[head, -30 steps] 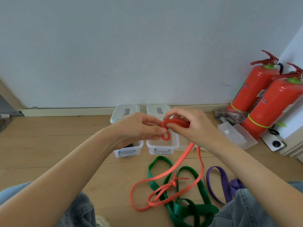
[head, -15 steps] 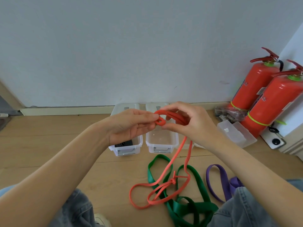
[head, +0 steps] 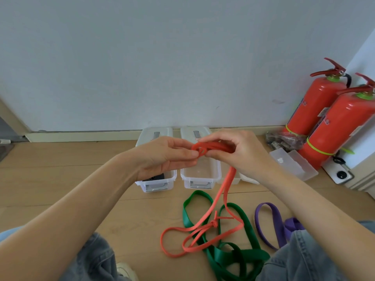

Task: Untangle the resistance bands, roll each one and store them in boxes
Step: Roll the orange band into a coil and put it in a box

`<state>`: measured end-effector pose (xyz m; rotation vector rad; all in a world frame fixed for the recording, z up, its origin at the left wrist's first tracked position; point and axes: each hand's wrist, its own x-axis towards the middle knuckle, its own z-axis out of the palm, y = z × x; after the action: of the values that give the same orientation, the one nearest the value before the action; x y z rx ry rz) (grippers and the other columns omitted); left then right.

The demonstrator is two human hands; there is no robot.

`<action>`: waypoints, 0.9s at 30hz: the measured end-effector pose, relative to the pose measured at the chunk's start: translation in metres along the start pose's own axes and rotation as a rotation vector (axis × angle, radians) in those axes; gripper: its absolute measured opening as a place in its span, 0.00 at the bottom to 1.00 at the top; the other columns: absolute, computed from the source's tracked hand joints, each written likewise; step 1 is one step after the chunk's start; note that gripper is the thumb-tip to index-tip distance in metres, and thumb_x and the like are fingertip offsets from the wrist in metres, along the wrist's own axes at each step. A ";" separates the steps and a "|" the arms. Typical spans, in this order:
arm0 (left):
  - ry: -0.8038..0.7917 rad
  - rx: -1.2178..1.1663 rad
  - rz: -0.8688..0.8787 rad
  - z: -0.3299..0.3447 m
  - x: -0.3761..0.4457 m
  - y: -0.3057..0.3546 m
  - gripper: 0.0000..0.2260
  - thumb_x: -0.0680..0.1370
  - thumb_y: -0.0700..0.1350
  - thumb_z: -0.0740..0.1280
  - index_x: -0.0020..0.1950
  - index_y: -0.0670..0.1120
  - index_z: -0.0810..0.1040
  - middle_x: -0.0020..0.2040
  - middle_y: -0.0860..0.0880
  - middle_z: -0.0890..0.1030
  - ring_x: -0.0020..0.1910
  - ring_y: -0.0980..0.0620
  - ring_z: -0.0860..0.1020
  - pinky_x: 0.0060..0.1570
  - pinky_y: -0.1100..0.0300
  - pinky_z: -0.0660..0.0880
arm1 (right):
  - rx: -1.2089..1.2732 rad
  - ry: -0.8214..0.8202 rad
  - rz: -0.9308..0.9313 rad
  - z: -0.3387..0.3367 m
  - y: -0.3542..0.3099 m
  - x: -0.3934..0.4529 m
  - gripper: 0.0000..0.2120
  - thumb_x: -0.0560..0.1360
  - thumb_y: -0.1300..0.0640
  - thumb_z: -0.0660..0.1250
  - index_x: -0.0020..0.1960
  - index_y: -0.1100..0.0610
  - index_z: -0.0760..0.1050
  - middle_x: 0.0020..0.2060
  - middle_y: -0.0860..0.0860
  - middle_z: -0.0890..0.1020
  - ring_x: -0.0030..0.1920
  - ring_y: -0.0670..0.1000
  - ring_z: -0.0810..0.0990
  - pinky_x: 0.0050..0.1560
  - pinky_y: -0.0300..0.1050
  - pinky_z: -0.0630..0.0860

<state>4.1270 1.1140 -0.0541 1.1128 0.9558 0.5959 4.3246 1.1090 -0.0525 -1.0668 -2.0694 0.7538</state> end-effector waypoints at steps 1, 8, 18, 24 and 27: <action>0.001 0.154 0.009 0.000 -0.001 0.000 0.06 0.68 0.41 0.72 0.44 0.48 0.84 0.43 0.53 0.85 0.45 0.60 0.82 0.44 0.69 0.76 | -0.035 -0.031 -0.014 0.000 0.001 -0.001 0.11 0.70 0.62 0.72 0.52 0.52 0.82 0.44 0.47 0.84 0.46 0.44 0.82 0.51 0.43 0.77; 0.029 0.678 0.025 0.009 0.001 -0.001 0.05 0.70 0.45 0.74 0.45 0.50 0.83 0.42 0.48 0.84 0.43 0.55 0.80 0.59 0.51 0.73 | -0.367 -0.270 -0.114 0.008 0.003 0.002 0.11 0.71 0.62 0.71 0.51 0.52 0.83 0.40 0.54 0.78 0.36 0.45 0.71 0.39 0.33 0.64; 0.293 0.326 0.265 0.009 0.002 0.003 0.06 0.72 0.42 0.71 0.48 0.43 0.83 0.38 0.50 0.85 0.39 0.58 0.82 0.38 0.72 0.75 | 0.394 0.068 0.247 0.005 0.007 0.001 0.11 0.66 0.65 0.75 0.43 0.56 0.76 0.38 0.50 0.85 0.38 0.51 0.84 0.39 0.41 0.79; 0.352 -0.132 0.257 0.020 0.011 -0.011 0.04 0.74 0.40 0.68 0.46 0.43 0.83 0.39 0.52 0.85 0.38 0.61 0.81 0.39 0.73 0.74 | 0.536 0.200 0.297 0.024 0.004 -0.002 0.13 0.68 0.63 0.74 0.48 0.61 0.73 0.41 0.52 0.86 0.41 0.53 0.85 0.43 0.46 0.82; 0.293 -0.035 0.246 0.015 0.010 -0.008 0.04 0.73 0.39 0.70 0.47 0.44 0.82 0.41 0.50 0.85 0.40 0.58 0.82 0.40 0.70 0.76 | 0.443 0.206 0.241 0.017 0.007 0.000 0.09 0.68 0.66 0.73 0.44 0.58 0.76 0.42 0.53 0.85 0.43 0.52 0.85 0.47 0.46 0.81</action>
<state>4.1443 1.1120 -0.0626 1.1391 1.0604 0.9933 4.3146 1.1095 -0.0673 -1.0924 -1.5217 1.1101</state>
